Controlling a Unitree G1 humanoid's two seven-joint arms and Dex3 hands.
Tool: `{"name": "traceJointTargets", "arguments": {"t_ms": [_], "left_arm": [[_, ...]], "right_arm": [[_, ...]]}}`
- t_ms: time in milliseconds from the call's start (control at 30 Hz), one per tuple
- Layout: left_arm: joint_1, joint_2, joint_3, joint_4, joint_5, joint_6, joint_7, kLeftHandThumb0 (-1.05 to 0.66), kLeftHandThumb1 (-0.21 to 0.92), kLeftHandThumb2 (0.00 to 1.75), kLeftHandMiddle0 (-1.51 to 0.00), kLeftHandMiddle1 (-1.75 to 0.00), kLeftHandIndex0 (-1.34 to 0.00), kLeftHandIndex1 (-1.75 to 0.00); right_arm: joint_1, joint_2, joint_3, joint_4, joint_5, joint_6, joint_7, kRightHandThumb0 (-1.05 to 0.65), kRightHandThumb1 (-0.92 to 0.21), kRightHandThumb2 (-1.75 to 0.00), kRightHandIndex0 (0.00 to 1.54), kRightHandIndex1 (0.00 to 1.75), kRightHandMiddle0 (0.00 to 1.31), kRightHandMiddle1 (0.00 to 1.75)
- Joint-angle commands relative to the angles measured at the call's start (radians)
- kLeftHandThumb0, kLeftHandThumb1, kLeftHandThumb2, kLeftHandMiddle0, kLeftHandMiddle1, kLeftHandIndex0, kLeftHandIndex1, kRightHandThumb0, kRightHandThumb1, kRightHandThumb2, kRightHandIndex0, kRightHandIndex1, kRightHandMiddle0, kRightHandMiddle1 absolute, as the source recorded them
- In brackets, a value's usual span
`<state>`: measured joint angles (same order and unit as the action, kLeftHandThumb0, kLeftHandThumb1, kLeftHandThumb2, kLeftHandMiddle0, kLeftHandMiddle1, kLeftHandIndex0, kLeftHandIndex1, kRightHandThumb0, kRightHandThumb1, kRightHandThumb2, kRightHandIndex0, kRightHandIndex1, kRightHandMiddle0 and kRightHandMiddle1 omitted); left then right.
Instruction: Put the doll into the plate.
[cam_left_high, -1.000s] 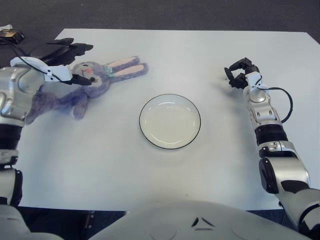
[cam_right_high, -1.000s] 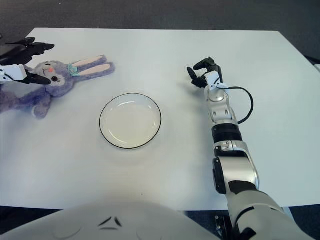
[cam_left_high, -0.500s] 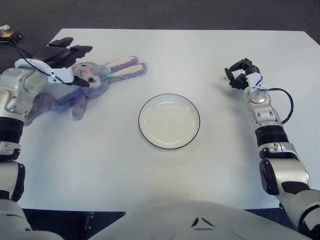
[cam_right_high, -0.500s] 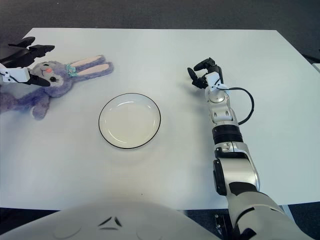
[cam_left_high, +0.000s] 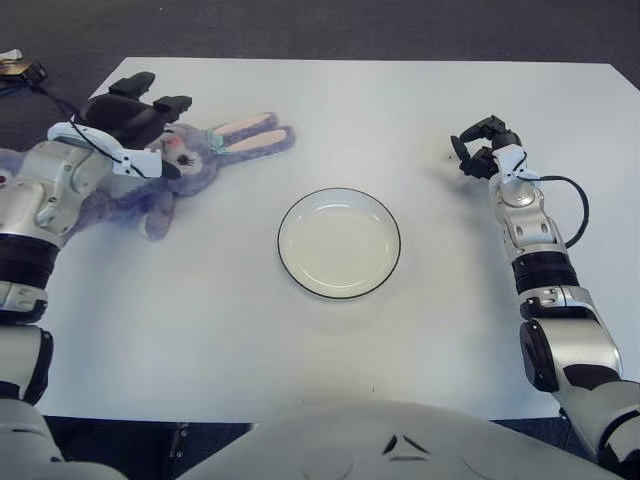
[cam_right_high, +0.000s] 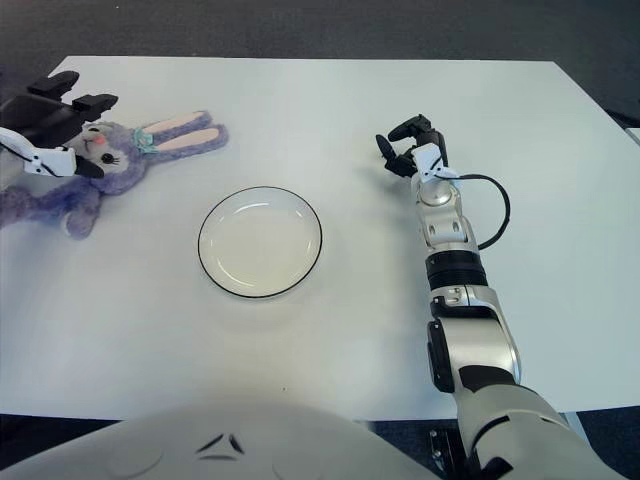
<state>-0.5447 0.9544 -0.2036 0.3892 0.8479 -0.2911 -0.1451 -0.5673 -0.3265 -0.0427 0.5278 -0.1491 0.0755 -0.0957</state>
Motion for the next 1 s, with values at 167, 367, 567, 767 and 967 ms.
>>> {"name": "traceJointTargets", "arguments": {"t_ms": [167, 367, 567, 767, 967], "left_arm": [[-0.025, -0.005, -0.044, 0.017, 0.021, -0.003, -0.026, -0.86, 0.89, 0.0, 0.0, 0.0, -0.2, -0.01], [-0.034, -0.005, -0.051, 0.031, 0.008, -0.014, -0.042, -0.87, 0.89, 0.0, 0.0, 0.0, -0.2, -0.01], [-0.04, -0.014, -0.043, 0.042, -0.054, -0.013, -0.132, -0.88, 0.89, 0.0, -0.02, -0.01, -0.21, -0.01], [-0.041, -0.011, -0.042, 0.024, -0.087, 0.015, -0.208, -0.88, 0.89, 0.0, -0.07, -0.02, -0.22, -0.01], [-0.05, -0.012, -0.047, 0.013, -0.096, 0.053, -0.283, -0.88, 0.89, 0.0, -0.09, -0.02, -0.22, -0.01]], "right_arm": [[0.016, -0.014, -0.005, -0.023, -0.008, 0.016, 0.011, -0.38, -0.75, -0.69, 0.74, 1.75, 0.36, 1.69], [0.018, -0.014, -0.006, -0.029, -0.008, 0.021, 0.013, -0.38, -0.75, -0.69, 0.74, 1.75, 0.36, 1.69], [0.024, -0.017, -0.007, -0.047, -0.008, 0.031, 0.018, -0.38, -0.75, -0.7, 0.74, 1.75, 0.36, 1.69], [0.027, -0.019, -0.008, -0.057, -0.009, 0.039, 0.021, -0.38, -0.75, -0.7, 0.74, 1.75, 0.36, 1.69], [0.029, -0.02, -0.009, -0.064, -0.009, 0.044, 0.022, -0.38, -0.75, -0.7, 0.74, 1.75, 0.35, 1.69]]}}
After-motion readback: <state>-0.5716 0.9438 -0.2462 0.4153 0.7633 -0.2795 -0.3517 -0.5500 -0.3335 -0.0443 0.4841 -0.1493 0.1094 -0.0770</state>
